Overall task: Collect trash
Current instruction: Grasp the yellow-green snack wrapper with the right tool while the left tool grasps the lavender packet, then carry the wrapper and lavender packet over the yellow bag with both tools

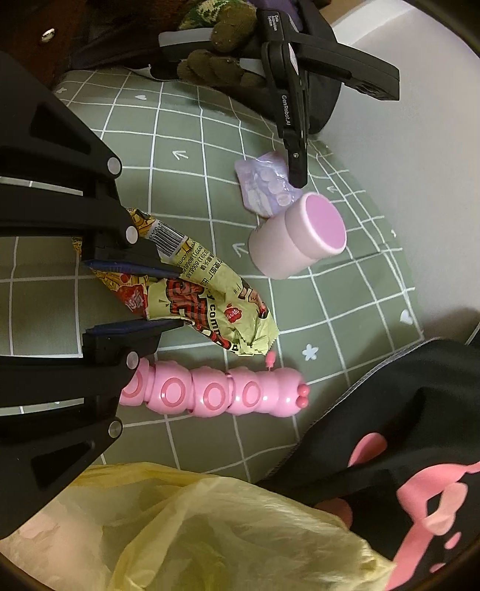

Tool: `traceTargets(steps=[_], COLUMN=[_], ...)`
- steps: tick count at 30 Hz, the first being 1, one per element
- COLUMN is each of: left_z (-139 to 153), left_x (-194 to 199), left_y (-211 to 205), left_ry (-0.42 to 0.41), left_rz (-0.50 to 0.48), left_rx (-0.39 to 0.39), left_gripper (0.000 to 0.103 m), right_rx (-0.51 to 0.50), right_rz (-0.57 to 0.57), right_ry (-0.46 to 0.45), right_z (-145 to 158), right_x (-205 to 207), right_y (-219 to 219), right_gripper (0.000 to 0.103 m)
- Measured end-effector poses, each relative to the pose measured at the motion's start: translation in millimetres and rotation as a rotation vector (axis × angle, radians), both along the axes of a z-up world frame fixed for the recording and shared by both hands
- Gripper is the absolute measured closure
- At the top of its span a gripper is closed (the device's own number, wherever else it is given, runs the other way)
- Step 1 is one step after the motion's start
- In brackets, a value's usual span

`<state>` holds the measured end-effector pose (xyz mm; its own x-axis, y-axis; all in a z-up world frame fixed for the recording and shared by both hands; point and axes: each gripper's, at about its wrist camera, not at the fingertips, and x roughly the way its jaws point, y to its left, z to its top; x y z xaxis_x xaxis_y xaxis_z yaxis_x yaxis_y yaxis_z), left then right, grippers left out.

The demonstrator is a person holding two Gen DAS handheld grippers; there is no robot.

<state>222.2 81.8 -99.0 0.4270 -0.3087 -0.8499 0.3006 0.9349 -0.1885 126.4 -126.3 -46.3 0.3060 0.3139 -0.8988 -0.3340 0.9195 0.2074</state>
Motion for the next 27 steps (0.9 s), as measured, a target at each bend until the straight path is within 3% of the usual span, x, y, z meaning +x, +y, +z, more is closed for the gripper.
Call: traceTargets(steps=[7, 16, 27], left_z=[13, 40, 101], left_x=[-23, -60, -82], left_y=[17, 31, -14], left_ry=[-0.016, -0.05, -0.173], left_rz=[0.066, 0.134, 0.131], left_rx=[-0.029, -0.086, -0.094], left_gripper=[0.102, 0.102, 0.102], right_rx=[0.009, 0.023, 0.036], right_rz=[0.02, 0.068, 0.078], right_ry=[-0.042, -0.14, -0.298], right_z=[3, 40, 102], right_x=[-6, -21, -29], right_y=[-7, -17, -42], right_gripper=[0.082, 0.082, 0.082])
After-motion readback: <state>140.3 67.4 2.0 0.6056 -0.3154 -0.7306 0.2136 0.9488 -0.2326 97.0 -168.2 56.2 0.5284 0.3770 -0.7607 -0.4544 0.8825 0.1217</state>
